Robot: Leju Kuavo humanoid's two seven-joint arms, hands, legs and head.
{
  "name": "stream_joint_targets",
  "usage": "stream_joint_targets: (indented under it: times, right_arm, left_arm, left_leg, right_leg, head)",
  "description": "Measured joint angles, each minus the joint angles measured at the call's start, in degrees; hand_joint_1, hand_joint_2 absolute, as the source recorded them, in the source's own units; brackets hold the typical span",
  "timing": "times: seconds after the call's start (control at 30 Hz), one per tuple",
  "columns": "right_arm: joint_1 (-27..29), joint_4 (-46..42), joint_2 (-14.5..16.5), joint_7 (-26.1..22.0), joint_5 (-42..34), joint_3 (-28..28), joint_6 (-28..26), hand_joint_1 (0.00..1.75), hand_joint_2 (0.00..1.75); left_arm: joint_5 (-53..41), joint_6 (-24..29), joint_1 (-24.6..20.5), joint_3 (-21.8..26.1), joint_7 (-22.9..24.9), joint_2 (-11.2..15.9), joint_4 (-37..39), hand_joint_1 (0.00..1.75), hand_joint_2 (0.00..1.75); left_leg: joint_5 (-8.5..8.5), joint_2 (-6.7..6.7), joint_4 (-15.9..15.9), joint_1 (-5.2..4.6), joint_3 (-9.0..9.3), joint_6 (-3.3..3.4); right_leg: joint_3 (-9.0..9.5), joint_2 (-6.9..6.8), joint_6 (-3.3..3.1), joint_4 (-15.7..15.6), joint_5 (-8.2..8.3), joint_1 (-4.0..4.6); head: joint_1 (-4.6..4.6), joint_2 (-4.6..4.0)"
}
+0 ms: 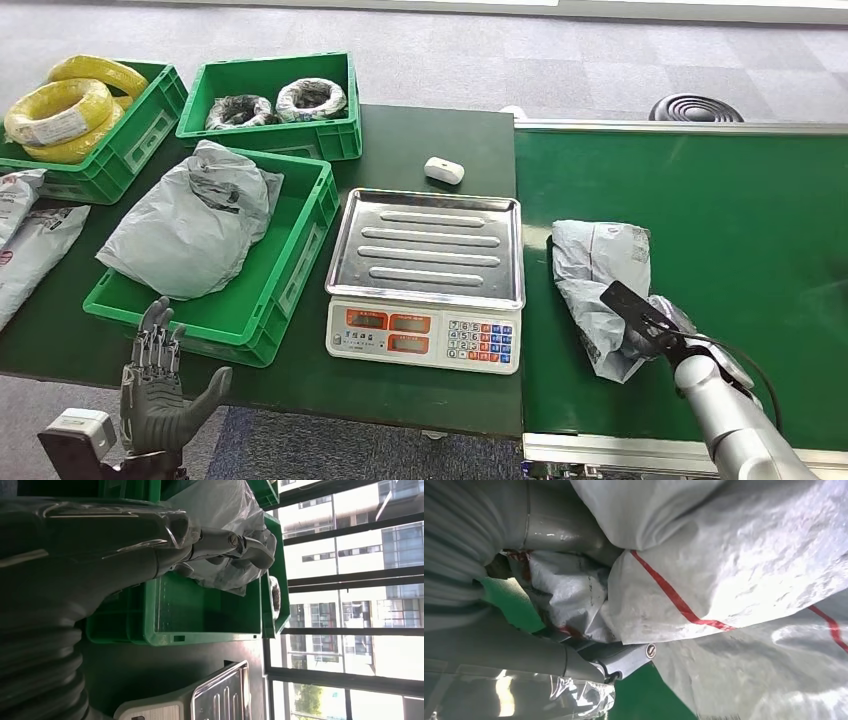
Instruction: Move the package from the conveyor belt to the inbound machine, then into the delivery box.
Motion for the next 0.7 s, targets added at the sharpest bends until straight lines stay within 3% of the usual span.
stream_joint_targets:
  times: [0.1,0.23,0.37,0.47,0.53,0.63,0.7]
  right_arm:
    - [-0.67,0.31,0.61,-1.96,-9.42,-4.35,-0.31,1.75,1.75]
    - [-1.25,0.29,1.51,-7.77,-23.07,-13.40,3.22,1.75,1.75]
    - [-1.66,0.02,2.12,-10.74,-28.91,-20.28,4.03,1.72,1.75]
    - [-1.61,-2.12,2.72,-15.19,-33.73,-24.18,0.46,1.74,1.75]
    - [-1.34,-5.62,3.11,-18.54,-32.62,-25.02,-5.85,1.75,1.75]
    - [-0.17,-13.81,3.91,-21.64,-25.20,-22.83,-15.67,1.75,1.75]
    - [0.72,-19.21,4.49,-21.37,-18.98,-19.20,-18.05,1.75,1.75]
  left_arm:
    - [-0.11,-0.18,-0.03,0.35,0.06,-0.36,-0.37,0.00,1.75]
    - [-0.19,-0.32,-0.40,0.36,0.15,-0.55,-0.31,0.00,1.75]
    - [-0.34,-0.08,-0.97,0.05,-0.31,-0.53,-0.03,0.00,1.75]
    - [-0.32,1.15,-1.58,-1.02,-1.58,-0.34,0.48,0.00,1.75]
    - [0.27,1.84,-2.12,-1.78,-2.23,-0.16,0.76,0.00,1.75]
    - [1.55,2.24,-3.22,-2.88,-3.06,0.16,1.30,0.00,1.75]
    - [2.31,2.32,-4.08,-3.46,-3.47,0.29,1.72,0.00,1.75]
  left_leg:
    - [0.00,-0.02,0.00,-0.01,-0.02,0.00]
    - [0.00,-0.05,0.01,-0.01,-0.04,0.00]
    - [0.00,-0.05,0.01,-0.01,-0.04,0.00]
    - [0.00,-0.05,0.01,-0.01,-0.05,0.00]
    - [0.00,-0.05,0.01,-0.01,-0.05,0.00]
    - [0.00,0.03,0.00,0.00,-0.03,0.00]
    - [0.00,0.12,0.00,0.01,0.00,0.00]
  right_leg:
    - [-0.01,-0.01,0.00,0.00,0.00,-0.01]
    - [-0.02,-0.02,0.00,0.00,0.00,-0.01]
    - [-0.02,-0.02,0.00,0.00,0.00,-0.01]
    - [-0.02,-0.03,0.00,0.00,0.00,-0.02]
    - [-0.02,-0.03,0.00,0.01,0.00,-0.02]
    - [-0.03,0.04,0.00,0.02,0.01,0.00]
    - [-0.05,0.11,-0.01,0.02,0.01,0.02]
  head:
    - [-0.01,0.00]
    - [-0.02,0.00]
    - [-0.02,0.00]
    - [-0.02,0.00]
    - [-0.01,0.00]
    - [-0.01,0.00]
    - [-0.02,0.00]
